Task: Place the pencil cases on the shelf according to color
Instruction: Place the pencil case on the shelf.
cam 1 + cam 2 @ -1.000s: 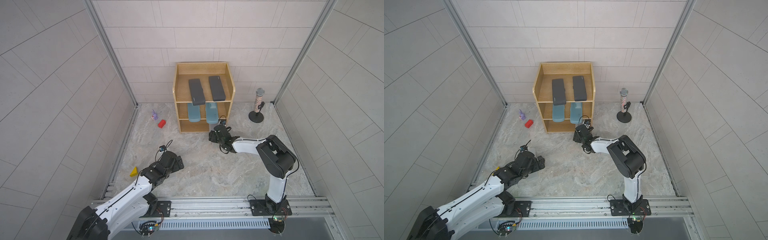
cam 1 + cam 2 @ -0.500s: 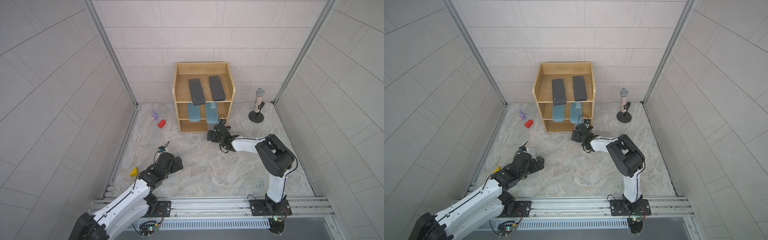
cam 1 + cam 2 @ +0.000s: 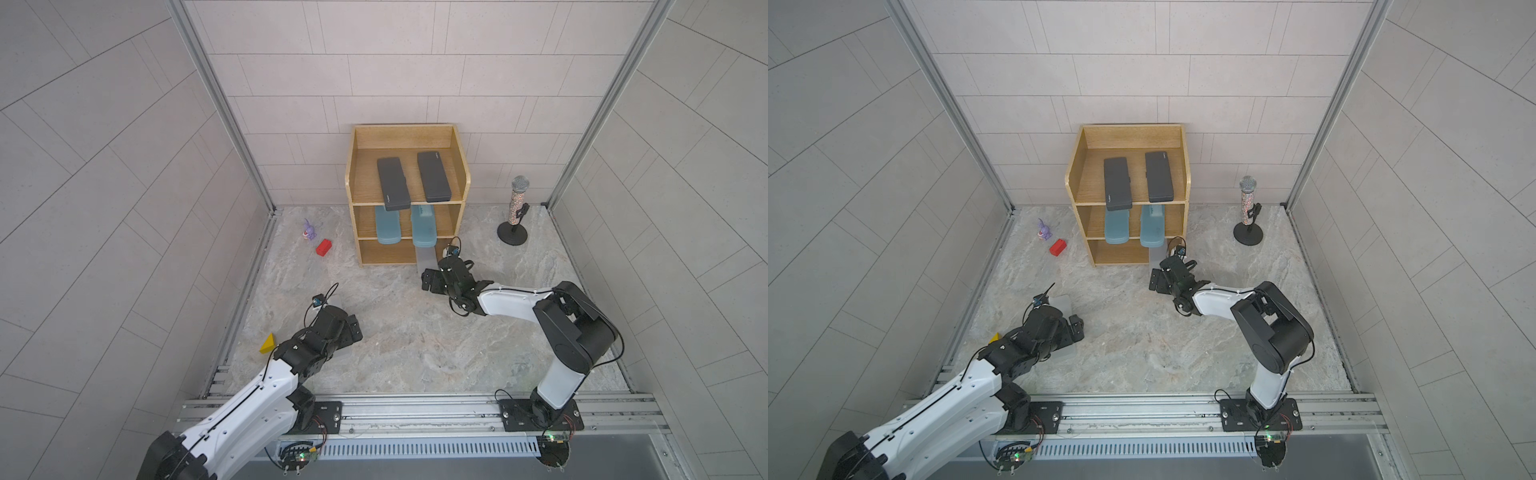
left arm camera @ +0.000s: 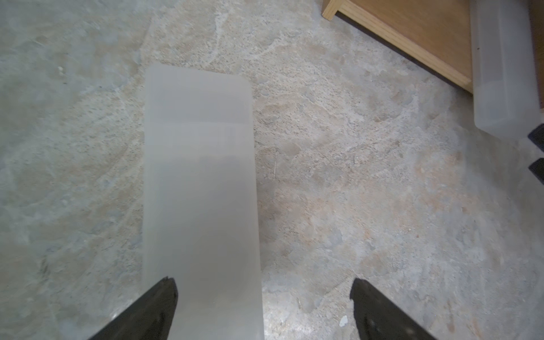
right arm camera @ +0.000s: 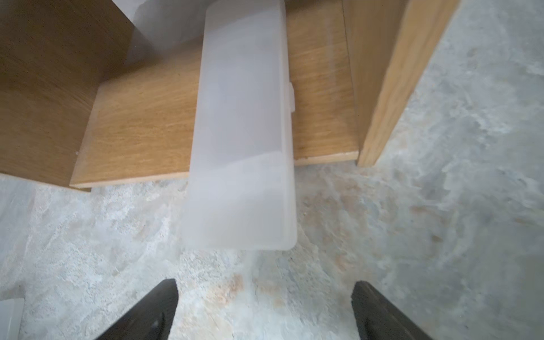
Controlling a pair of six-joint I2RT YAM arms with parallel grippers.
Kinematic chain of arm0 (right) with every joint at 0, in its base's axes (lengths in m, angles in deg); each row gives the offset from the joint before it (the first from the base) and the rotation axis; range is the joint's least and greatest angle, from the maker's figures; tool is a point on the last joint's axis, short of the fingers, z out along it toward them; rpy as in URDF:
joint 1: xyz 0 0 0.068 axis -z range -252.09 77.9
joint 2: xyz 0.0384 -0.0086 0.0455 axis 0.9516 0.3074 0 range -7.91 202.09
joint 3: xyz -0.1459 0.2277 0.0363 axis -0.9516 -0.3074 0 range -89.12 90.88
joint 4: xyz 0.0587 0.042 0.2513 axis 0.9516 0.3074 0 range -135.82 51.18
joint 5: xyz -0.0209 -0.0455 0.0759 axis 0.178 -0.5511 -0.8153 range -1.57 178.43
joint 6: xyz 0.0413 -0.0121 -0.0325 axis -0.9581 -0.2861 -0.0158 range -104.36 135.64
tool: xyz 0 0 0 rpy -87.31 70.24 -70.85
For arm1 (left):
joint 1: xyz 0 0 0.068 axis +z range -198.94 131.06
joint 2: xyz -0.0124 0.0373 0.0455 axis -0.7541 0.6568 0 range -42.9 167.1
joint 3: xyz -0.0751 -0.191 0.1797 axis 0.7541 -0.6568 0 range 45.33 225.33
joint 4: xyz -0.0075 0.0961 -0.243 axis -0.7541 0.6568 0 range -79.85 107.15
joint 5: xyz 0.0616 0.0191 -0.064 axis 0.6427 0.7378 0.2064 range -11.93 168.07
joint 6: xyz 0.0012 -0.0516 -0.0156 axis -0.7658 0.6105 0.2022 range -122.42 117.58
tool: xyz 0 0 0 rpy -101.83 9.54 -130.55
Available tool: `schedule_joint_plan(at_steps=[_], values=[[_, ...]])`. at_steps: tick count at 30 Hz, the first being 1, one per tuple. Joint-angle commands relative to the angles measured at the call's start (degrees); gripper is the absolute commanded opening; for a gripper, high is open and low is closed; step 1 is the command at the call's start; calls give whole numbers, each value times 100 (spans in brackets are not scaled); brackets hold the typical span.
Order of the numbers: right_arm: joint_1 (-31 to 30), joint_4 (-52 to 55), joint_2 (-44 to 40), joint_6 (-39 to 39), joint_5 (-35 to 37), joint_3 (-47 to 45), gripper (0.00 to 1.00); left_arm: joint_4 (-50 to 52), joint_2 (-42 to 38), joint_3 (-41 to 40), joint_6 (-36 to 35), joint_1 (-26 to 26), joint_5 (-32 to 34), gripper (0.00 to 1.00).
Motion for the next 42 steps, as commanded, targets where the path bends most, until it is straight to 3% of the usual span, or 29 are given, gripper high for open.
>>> schedule_joint_plan(at_steps=[1,6,9,13,21,29,35,42], values=[[-116,-102,-276,-45,27,-198,90,373,176,252,110,73,349,100],[-209,-159,-251,-68,-80,-280,72,213,577,333,7,321,138,100],[-210,-255,-104,-88,-169,-246,54,-85,827,309,14,411,-40,100],[-201,-347,225,-140,-295,-15,46,-66,1088,405,32,448,66,100],[-77,-538,850,-212,-478,577,46,-319,1406,461,-195,525,23,100],[124,-842,956,-138,-761,601,48,-887,1909,434,-301,534,-333,100],[60,-1200,440,-51,-935,-5,55,-1063,1675,338,-355,534,-577,100],[-146,-813,-518,116,-802,-660,72,-1106,1481,194,-181,495,-840,100]])
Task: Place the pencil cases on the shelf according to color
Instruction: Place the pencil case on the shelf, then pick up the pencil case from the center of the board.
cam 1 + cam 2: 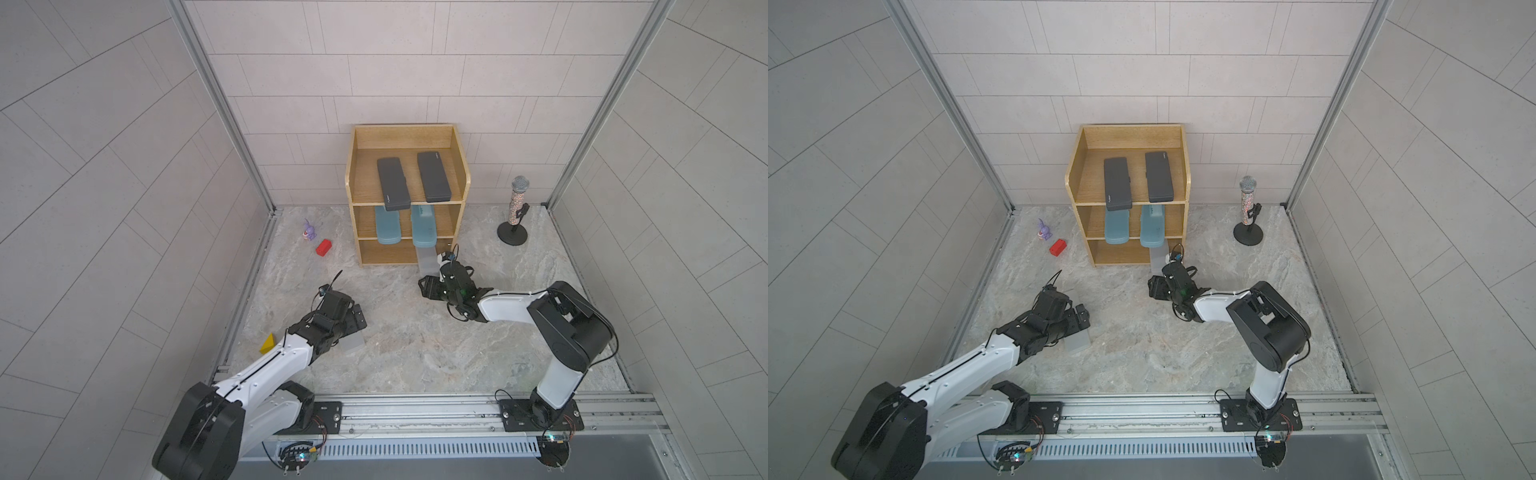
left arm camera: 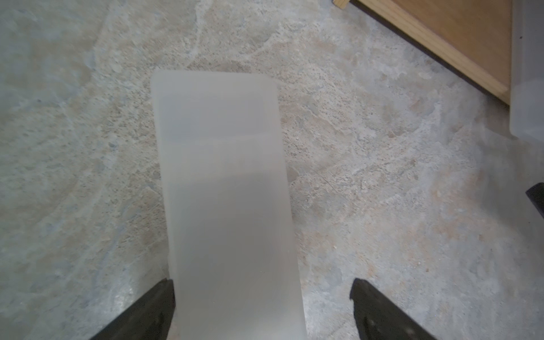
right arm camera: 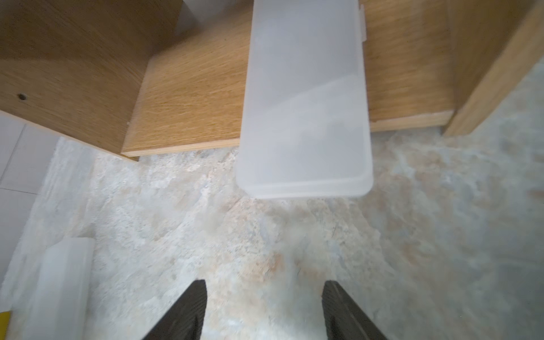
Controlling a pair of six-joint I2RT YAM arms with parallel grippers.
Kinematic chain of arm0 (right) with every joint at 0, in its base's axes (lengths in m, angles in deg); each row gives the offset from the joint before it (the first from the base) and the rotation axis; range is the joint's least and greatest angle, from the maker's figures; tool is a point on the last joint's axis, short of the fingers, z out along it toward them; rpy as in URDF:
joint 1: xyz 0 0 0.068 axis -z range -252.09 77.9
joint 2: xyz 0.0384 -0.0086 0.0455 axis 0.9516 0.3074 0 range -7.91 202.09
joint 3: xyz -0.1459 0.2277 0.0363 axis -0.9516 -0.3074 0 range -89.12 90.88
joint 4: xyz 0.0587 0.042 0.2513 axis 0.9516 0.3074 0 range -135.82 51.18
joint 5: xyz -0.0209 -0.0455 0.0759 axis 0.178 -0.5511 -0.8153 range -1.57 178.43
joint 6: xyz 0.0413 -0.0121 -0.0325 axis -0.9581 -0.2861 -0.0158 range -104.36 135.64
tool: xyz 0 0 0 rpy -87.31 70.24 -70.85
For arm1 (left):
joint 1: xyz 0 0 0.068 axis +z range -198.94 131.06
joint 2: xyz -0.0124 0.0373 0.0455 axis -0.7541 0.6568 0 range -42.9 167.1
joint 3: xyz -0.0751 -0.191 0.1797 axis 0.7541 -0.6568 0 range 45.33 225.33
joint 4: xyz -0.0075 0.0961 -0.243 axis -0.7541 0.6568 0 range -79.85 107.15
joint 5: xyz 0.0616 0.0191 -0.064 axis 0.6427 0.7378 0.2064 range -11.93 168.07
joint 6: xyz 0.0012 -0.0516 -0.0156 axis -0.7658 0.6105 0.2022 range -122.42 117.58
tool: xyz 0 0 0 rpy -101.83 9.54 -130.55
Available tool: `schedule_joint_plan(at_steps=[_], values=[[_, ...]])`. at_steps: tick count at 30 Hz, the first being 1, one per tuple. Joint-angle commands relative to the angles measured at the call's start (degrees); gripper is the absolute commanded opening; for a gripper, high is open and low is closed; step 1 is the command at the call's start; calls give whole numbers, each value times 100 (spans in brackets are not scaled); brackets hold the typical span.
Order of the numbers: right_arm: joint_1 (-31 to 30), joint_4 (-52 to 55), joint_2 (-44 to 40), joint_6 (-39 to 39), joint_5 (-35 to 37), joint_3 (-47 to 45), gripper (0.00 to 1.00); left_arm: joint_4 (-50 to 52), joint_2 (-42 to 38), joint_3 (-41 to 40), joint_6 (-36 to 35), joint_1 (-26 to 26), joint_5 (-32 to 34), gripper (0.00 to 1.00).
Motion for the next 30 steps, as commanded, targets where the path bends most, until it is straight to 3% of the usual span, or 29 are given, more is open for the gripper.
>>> schedule_joint_plan(at_steps=[1,14,20,25,30], values=[[-140,206,-594,164,119,-257,73,-76,-115,-165,120,-31,-145,100],[-980,1131,-2099,497,646,-1016,99,-340,64,-109,650,-874,112,100],[-1362,1495,-1984,1099,408,-641,100,890,-1257,-35,567,-856,1215,100],[-2113,1859,-1363,1692,807,54,100,1539,-2033,15,475,-585,1412,100],[-2540,1796,-542,1664,726,715,100,1357,-2054,-65,455,413,204,100]])
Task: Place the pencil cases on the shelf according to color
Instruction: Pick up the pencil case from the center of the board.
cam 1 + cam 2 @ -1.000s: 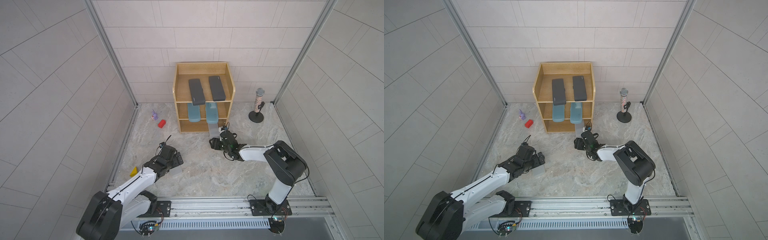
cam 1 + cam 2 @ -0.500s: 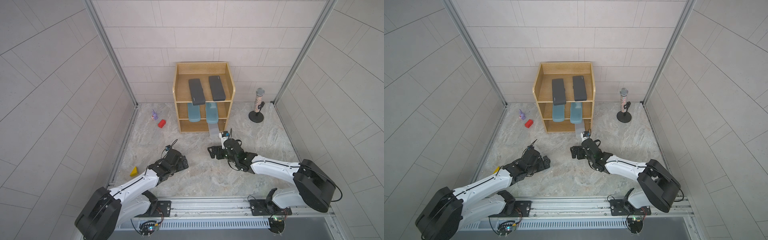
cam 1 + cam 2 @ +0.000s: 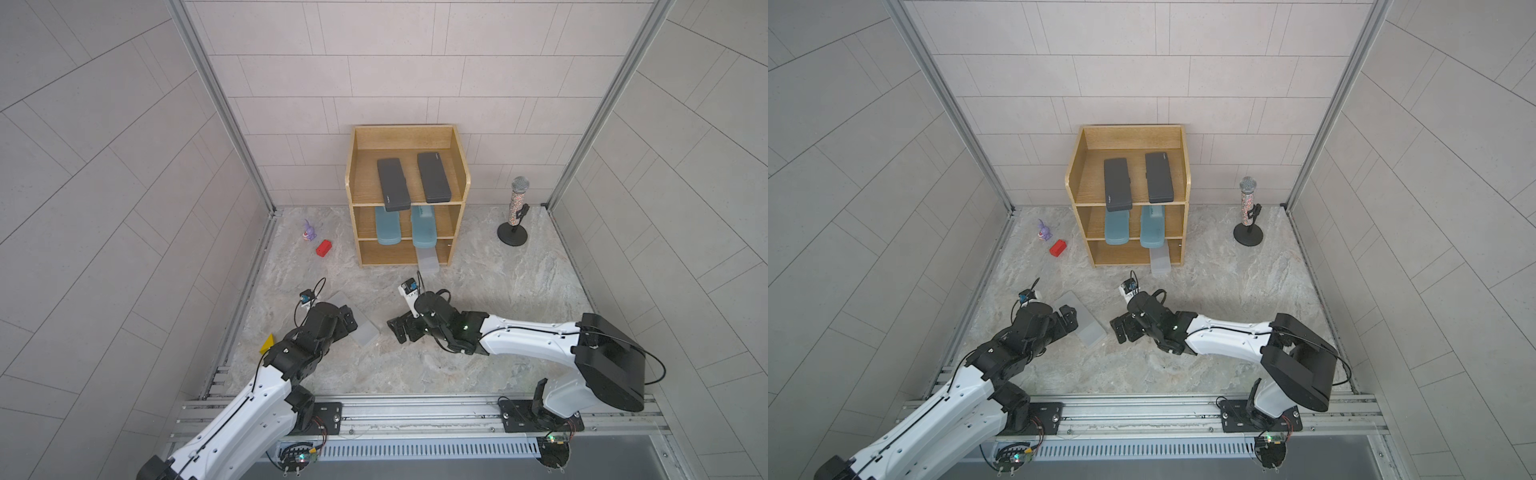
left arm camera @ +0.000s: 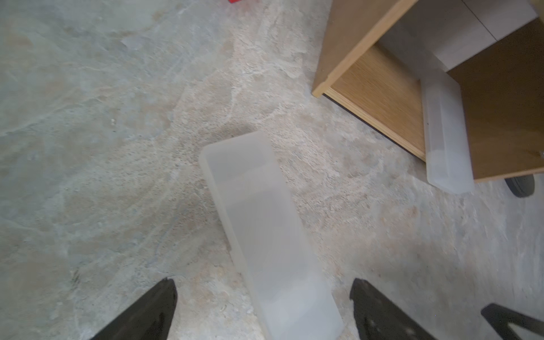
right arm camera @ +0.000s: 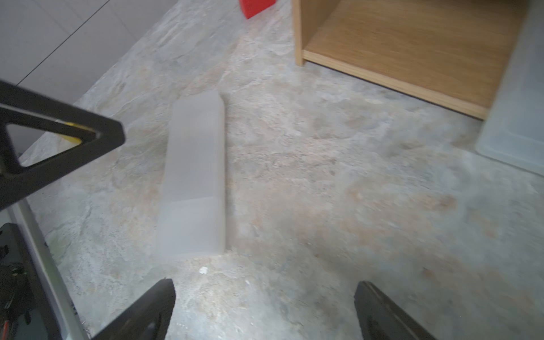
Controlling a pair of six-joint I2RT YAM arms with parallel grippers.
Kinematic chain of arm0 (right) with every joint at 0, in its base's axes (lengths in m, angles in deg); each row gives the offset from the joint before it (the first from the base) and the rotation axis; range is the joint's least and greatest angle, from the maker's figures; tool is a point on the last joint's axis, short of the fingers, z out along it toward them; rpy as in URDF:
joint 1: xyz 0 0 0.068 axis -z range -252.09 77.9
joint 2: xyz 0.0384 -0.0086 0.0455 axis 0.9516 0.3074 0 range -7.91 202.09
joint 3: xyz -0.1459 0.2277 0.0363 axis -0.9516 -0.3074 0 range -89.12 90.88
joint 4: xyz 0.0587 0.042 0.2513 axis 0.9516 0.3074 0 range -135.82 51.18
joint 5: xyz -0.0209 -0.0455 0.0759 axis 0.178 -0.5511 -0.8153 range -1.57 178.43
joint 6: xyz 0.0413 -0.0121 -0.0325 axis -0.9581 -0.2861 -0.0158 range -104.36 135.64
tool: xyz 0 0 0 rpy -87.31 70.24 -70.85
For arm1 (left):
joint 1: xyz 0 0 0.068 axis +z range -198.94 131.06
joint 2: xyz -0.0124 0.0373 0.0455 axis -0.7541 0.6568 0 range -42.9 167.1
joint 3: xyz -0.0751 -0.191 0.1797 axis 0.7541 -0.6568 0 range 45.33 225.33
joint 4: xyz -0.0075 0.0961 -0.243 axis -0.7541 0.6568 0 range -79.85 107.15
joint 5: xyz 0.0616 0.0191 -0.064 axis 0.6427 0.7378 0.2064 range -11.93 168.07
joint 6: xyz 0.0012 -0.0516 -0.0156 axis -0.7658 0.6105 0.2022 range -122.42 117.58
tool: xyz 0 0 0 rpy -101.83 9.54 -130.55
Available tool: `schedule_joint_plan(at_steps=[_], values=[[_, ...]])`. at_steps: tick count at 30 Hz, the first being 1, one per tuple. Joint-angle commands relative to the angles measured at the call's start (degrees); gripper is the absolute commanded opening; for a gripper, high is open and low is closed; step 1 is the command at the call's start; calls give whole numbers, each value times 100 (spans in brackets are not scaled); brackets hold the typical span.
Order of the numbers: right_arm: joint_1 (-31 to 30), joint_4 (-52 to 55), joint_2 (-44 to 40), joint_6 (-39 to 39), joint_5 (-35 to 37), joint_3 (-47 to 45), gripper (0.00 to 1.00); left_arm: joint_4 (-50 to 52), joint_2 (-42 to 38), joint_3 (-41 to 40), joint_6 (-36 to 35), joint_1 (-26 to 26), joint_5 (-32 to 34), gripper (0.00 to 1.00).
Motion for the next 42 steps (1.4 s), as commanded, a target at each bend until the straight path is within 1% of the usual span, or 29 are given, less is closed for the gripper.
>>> schedule_joint_plan(at_steps=[1,3,7,11,19,24,28,33,34,36,42], values=[[-239,224,500,193,128,387,100,208,-36,9,-153,489,-531,100],[-422,265,783,195,125,650,100,331,-51,71,-285,744,-537,100],[-702,324,1298,206,182,1087,100,396,-112,119,-460,1290,-848,100],[-793,600,1741,195,371,1523,100,494,-328,93,-500,1585,-963,100],[-869,946,2426,61,658,2125,100,605,-701,-79,-372,1655,-822,100],[-898,935,2766,-55,653,2290,100,726,-867,-75,-363,1667,-800,100],[-943,886,2928,-102,732,2319,100,735,-936,-99,-333,1676,-773,100],[-962,650,2936,-233,863,2046,100,725,-927,-127,-320,1678,-831,100],[-963,571,2910,-271,887,1951,99,733,-940,-136,-316,1682,-830,100],[-958,428,2837,-379,948,1744,94,746,-975,-136,-307,1675,-816,100],[-961,-245,2391,-636,1084,897,70,591,-952,-259,-211,1682,-946,100]])
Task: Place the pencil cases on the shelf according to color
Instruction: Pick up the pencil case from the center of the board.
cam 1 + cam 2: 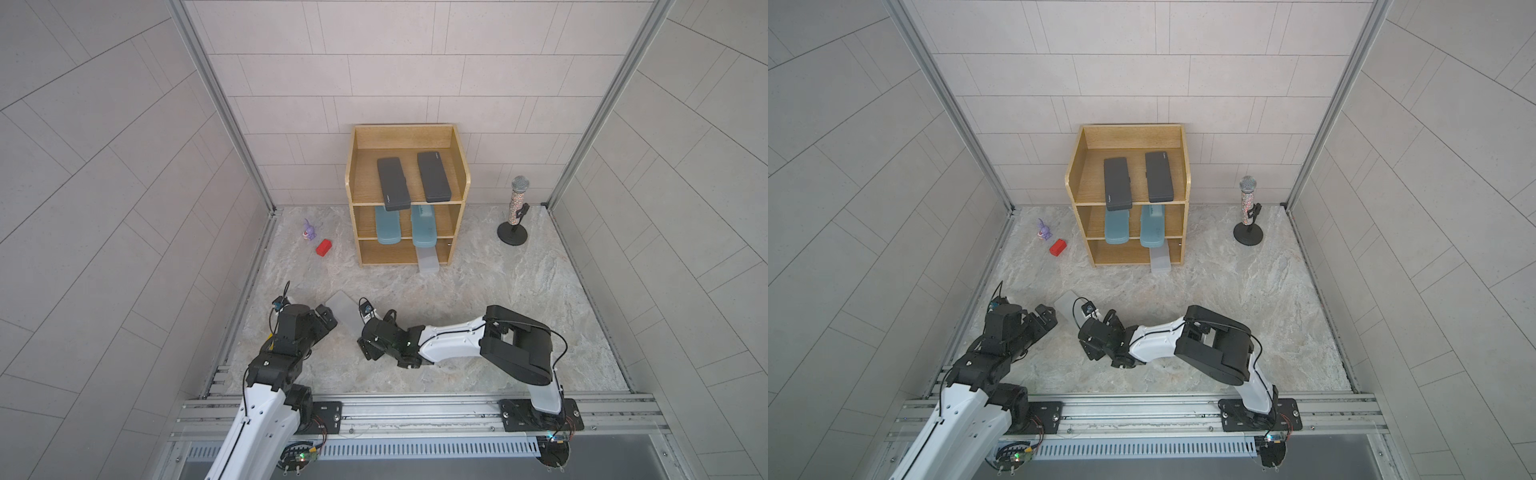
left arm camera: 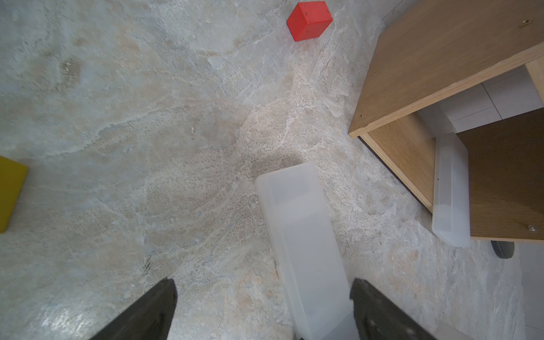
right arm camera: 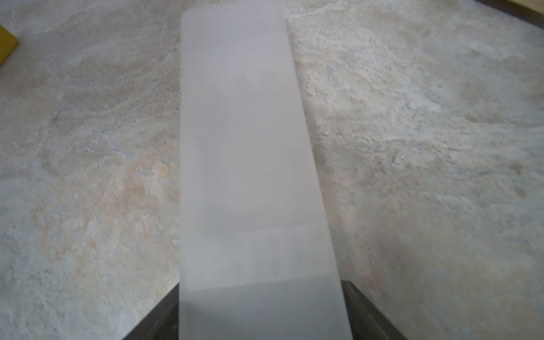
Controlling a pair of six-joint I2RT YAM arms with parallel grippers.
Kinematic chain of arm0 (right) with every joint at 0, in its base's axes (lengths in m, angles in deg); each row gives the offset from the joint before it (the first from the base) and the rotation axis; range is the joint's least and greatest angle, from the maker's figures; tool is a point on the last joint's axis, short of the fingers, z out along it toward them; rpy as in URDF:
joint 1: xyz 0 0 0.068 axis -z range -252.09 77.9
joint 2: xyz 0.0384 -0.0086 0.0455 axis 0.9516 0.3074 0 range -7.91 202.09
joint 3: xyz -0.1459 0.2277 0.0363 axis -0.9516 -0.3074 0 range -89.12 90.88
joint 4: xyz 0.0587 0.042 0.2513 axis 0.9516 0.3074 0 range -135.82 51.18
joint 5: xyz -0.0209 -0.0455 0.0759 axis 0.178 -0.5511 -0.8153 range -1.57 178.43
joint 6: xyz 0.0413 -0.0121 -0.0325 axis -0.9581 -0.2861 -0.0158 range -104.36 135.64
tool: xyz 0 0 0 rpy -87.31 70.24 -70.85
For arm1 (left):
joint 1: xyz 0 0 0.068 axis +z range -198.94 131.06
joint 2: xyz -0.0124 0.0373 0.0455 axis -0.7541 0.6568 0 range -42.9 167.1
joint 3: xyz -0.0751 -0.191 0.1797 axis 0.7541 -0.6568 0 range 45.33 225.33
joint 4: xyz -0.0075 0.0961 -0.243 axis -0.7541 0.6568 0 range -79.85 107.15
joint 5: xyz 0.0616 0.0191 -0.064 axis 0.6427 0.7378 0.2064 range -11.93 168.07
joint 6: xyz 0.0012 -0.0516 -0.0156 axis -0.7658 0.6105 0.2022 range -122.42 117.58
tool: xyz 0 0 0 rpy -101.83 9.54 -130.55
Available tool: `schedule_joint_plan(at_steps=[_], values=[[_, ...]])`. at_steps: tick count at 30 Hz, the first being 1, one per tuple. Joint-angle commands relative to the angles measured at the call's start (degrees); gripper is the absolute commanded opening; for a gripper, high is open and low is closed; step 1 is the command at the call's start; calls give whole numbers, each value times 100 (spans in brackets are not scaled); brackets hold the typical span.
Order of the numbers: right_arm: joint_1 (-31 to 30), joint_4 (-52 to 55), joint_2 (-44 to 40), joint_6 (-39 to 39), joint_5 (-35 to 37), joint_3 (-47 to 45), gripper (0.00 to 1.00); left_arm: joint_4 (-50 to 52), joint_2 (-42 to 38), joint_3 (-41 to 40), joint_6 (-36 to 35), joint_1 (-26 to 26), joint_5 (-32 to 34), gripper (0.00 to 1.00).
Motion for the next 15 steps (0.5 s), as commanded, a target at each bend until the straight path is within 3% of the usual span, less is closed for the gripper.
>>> schedule_joint_plan(at_steps=[1,8,15], values=[[-15,50,-191,-365,76,-581,66,-41,83,-119,85,35,-75,100],[-11,-484,-939,-557,408,-1392,47,-258,469,-67,98,18,-240,100],[-19,-1026,-1669,-722,845,-2044,40,-574,954,-58,89,-297,-296,100]])
